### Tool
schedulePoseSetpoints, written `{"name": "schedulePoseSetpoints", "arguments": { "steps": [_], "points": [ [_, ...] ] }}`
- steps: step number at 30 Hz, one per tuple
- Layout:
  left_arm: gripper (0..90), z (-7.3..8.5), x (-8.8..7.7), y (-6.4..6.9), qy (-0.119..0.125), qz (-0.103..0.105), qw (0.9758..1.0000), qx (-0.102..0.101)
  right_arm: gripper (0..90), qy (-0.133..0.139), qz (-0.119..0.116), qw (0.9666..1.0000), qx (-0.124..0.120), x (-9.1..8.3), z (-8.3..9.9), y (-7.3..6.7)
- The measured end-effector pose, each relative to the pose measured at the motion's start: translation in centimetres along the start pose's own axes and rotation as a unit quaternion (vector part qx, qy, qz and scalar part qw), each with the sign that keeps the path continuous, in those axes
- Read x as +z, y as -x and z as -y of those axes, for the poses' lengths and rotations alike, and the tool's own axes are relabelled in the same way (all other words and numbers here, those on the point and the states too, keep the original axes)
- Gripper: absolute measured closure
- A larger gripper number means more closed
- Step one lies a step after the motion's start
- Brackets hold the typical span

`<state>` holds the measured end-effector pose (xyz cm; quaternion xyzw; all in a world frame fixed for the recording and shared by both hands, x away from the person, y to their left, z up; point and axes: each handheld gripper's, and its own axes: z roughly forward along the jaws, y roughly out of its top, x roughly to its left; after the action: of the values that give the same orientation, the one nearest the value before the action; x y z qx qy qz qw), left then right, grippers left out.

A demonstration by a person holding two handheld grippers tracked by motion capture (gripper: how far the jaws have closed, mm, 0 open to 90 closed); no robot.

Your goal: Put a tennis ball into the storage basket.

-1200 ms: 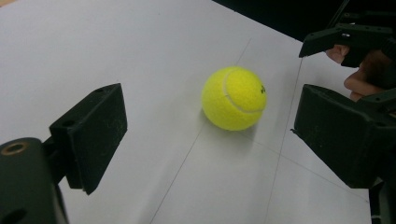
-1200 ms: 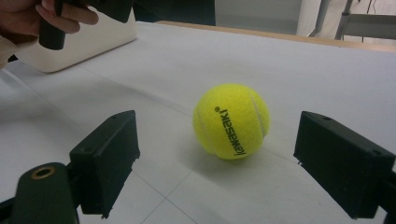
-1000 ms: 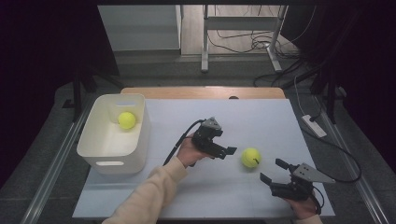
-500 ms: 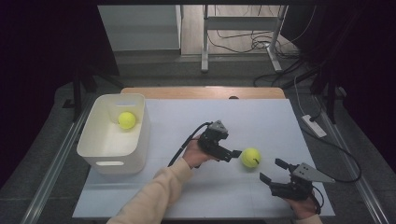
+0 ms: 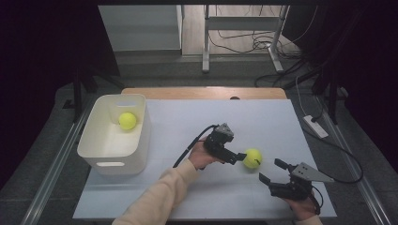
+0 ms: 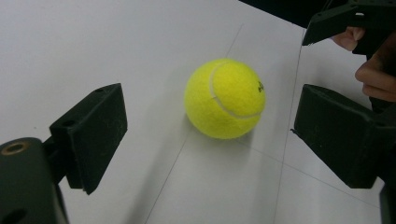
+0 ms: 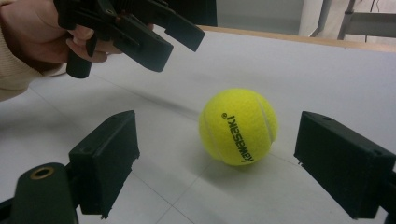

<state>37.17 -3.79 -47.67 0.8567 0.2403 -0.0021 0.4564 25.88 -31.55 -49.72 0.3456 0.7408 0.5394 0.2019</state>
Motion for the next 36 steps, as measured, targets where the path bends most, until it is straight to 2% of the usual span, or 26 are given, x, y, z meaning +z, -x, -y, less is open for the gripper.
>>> {"name": "schedulePoseSetpoints", "arguments": {
  "steps": [9,15,36],
  "points": [
    [10.7,0.1,1.0,0.1,-0.006,0.003,1.0000,0.001,13.0,0.005,0.002,1.0000,0.005,-0.3,-0.1,0.2],
    [10.6,0.1,1.5,0.3,-0.012,0.002,0.9999,0.010,12.9,0.009,0.000,0.9999,0.006,-0.3,-0.2,0.1],
    [10.1,0.0,3.4,0.7,-0.020,0.011,0.9996,0.014,12.9,0.017,0.003,0.9998,0.011,-0.5,-0.3,0.2]
  ]
}}
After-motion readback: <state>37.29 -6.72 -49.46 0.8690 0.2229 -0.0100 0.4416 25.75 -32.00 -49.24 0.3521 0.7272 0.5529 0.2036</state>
